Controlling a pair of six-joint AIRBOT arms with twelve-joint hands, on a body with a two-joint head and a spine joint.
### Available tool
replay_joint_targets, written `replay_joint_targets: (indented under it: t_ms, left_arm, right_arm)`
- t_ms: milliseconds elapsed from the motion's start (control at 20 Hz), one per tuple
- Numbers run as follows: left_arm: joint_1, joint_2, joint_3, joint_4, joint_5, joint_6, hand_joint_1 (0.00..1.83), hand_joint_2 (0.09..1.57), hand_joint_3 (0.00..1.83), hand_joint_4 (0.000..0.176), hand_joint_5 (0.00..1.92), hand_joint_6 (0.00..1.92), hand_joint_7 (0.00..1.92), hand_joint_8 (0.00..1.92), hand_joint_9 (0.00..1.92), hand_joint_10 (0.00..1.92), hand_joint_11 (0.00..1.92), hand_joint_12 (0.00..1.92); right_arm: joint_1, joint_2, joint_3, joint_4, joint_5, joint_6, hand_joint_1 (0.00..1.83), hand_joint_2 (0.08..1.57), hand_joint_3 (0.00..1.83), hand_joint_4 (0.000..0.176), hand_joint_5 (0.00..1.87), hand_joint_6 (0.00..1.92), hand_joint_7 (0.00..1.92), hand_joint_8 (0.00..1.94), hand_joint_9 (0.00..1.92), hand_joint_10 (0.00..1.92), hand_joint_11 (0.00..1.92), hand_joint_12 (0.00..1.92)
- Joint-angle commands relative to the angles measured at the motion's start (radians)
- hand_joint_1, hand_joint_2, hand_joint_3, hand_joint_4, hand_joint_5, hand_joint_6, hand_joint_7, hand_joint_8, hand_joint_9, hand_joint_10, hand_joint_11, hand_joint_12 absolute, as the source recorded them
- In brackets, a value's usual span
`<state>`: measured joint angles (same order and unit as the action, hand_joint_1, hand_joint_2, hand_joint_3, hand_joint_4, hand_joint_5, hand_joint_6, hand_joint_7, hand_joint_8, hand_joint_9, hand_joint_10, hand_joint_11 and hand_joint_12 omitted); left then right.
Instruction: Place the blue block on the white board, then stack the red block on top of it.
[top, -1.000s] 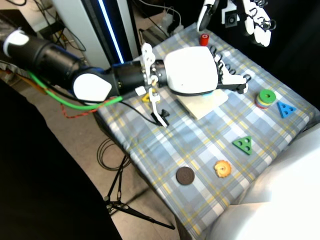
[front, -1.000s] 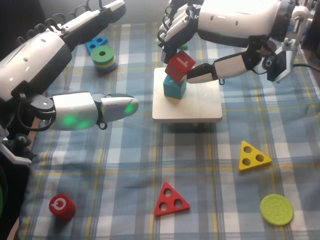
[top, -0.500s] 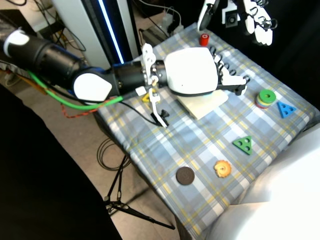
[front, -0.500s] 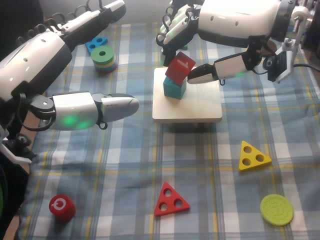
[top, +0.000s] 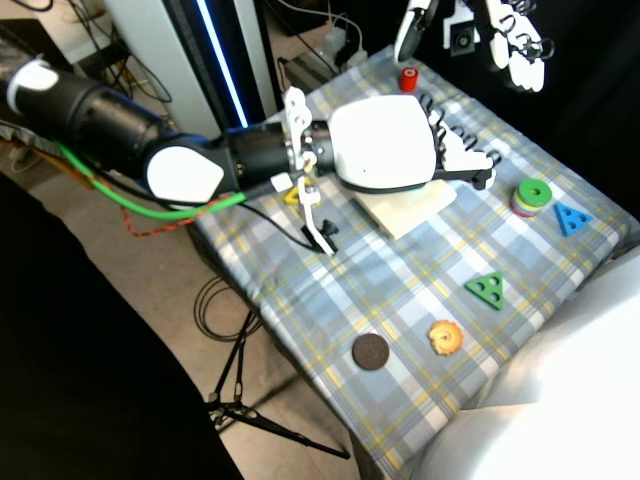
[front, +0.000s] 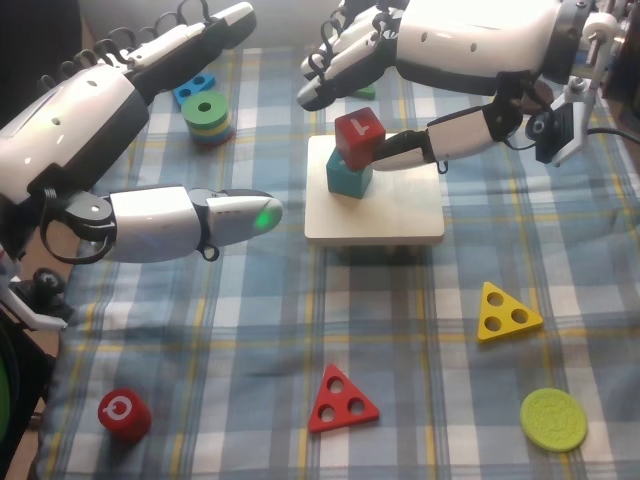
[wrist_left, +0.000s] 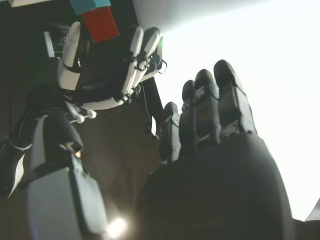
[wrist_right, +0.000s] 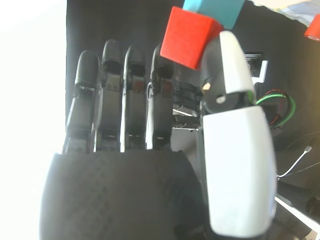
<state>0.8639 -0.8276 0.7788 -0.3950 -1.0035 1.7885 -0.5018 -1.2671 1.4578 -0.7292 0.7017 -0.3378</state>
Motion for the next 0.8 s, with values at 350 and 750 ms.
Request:
replay_joint_targets:
  t_ms: [350, 750]
  left_arm:
    - [0.015, 0.024, 0.007, 0.078, -0.223, -0.229, 0.65, 0.89, 0.0, 0.114, 0.11, 0.0, 0.18, 0.0, 0.18, 0.01, 0.0, 0.64]
    - [0.21, 0.071, 0.078, 0.129, -0.613, -0.864, 0.59, 0.92, 0.02, 0.146, 0.01, 0.0, 0.1, 0.0, 0.08, 0.01, 0.0, 0.34]
  right_arm:
    - [-0.082, 0.161, -0.137, 0.322, 0.339, -0.054, 0.74, 0.91, 0.0, 0.161, 0.0, 0.0, 0.0, 0.0, 0.0, 0.0, 0.0, 0.05]
    - [-0.574, 0.36, -0.363, 0.864, 1.005, -0.235, 0.57, 1.1, 0.01, 0.11, 0.04, 0.0, 0.05, 0.0, 0.04, 0.01, 0.0, 0.0]
